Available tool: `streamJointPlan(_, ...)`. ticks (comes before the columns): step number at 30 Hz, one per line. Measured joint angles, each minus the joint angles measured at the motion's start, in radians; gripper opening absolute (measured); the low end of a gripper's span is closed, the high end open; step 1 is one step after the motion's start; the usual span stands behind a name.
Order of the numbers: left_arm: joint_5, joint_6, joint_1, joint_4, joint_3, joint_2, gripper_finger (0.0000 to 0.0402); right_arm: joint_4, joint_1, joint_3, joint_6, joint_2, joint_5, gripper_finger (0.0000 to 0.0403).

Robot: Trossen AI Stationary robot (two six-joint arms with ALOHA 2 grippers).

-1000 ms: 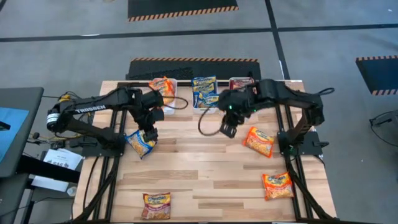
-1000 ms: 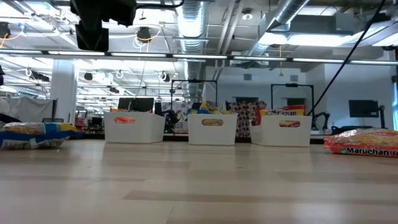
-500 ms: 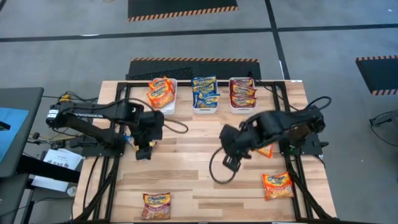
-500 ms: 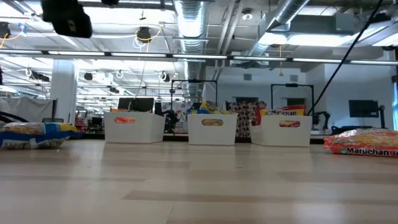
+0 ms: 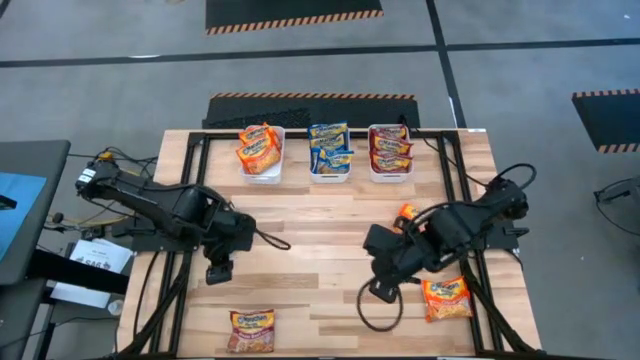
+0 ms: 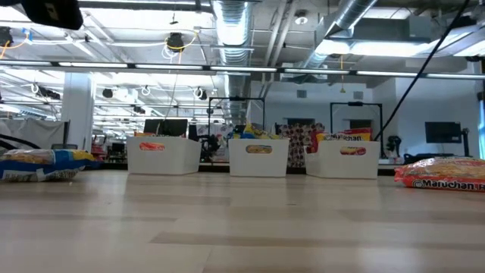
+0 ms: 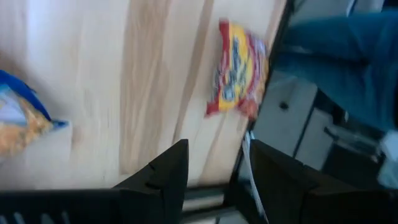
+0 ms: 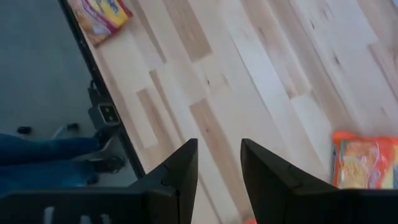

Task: Sort Maruchan noodles
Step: Put the orange noodle pack into the left white bin

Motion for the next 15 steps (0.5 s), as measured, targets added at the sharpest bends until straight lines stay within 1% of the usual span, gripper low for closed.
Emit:
streamJointPlan(4,-0.086,-0.064,-0.025,0.079,0.000,0.000,0.0155,-0.028,0.045,-0.034,0.111,-0.002,0.023,0.0148)
streamJointPlan(8,-0.140,-0.078,-0.035,0.199,0.000,0.000,0.0155,-0.027,0.097,-0.084,0.253,-0.002,0.022,0.0148)
streamJointPlan(12,-0.200,-0.057,-0.035,0.295,0.000,0.000,0.0155,-0.028,0.145,-0.146,0.441,-0.002,0.020,0.0148)
streamJointPlan(15,-0.235,-0.038,-0.035,0.323,0.000,0.000,0.0155,-0.027,0.178,-0.205,0.609,-0.002,0.019,0.0148)
